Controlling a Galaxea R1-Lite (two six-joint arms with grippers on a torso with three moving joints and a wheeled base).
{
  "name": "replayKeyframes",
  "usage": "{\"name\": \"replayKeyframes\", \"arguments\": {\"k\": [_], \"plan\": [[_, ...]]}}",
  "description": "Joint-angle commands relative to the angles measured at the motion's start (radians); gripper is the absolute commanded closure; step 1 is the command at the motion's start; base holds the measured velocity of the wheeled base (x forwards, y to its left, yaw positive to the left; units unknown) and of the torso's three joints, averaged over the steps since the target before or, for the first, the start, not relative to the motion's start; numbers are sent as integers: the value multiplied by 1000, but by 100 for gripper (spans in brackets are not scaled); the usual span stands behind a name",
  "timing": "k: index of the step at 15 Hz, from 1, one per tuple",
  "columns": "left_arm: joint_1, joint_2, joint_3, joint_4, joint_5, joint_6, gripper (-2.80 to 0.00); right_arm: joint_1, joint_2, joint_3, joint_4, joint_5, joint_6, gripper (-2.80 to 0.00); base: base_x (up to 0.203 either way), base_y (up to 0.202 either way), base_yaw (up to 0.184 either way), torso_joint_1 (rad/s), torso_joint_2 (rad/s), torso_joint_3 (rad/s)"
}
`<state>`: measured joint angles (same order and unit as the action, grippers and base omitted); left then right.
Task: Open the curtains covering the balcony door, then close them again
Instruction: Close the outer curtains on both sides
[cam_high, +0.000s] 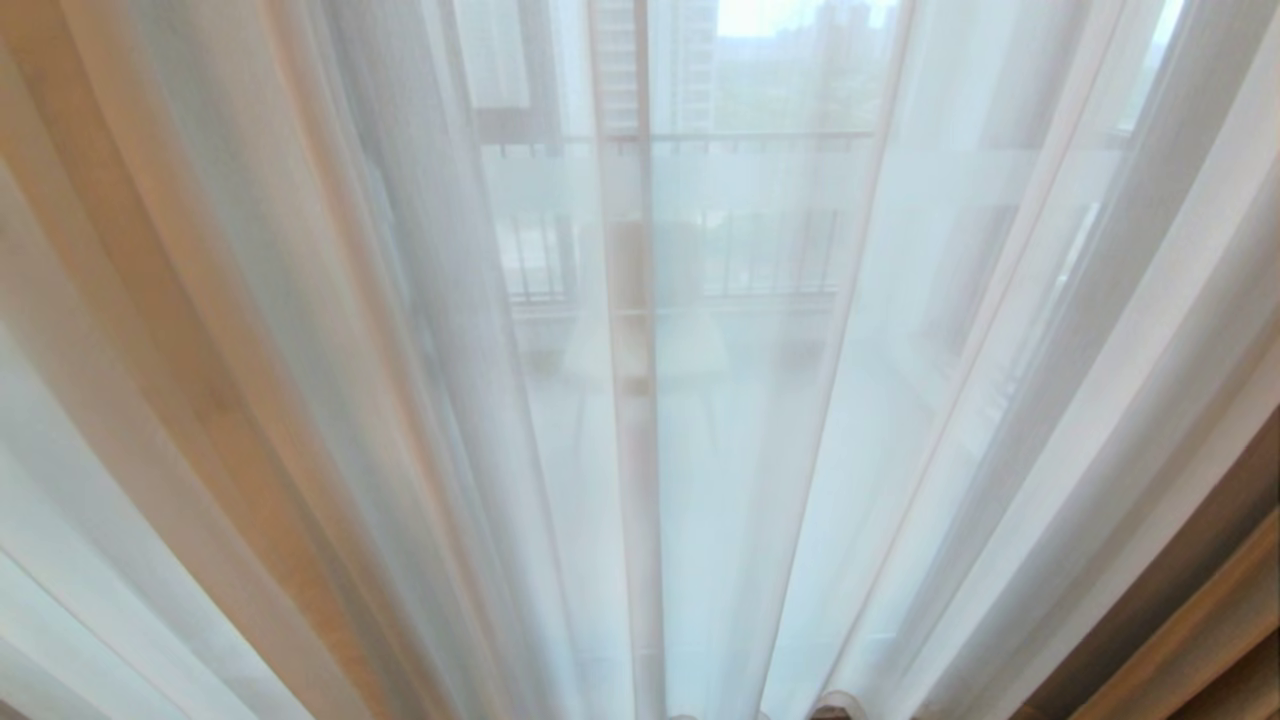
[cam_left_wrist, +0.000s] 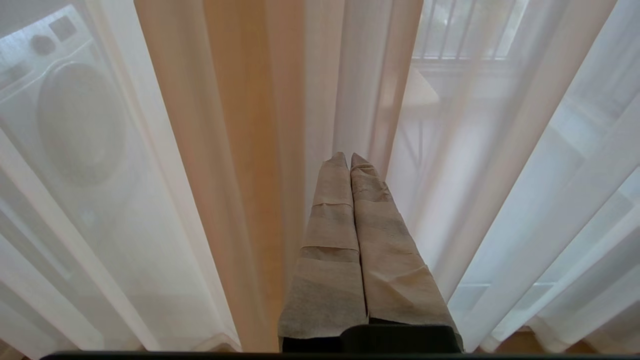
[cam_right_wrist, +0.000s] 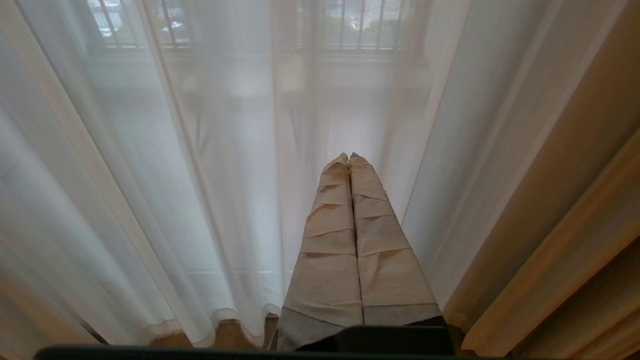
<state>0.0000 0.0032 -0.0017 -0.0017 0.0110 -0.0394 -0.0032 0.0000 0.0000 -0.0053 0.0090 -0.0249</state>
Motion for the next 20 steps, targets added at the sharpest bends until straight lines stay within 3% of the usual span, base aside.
{"name": "replayKeyframes", "arguments": {"k": [1, 14, 20], "plan": [[0, -3, 0, -1, 1, -1, 0, 1, 1, 0, -1, 0, 0, 0, 0, 0, 0, 0, 0, 0], [0, -3, 0, -1, 0, 1, 0, 2, 0, 0, -1, 0, 0, 0, 0, 0, 0, 0, 0, 0], [0, -3, 0, -1, 0, 1, 0, 2, 0, 0, -1, 0, 0, 0, 1, -162, 1, 2, 0, 2]]}}
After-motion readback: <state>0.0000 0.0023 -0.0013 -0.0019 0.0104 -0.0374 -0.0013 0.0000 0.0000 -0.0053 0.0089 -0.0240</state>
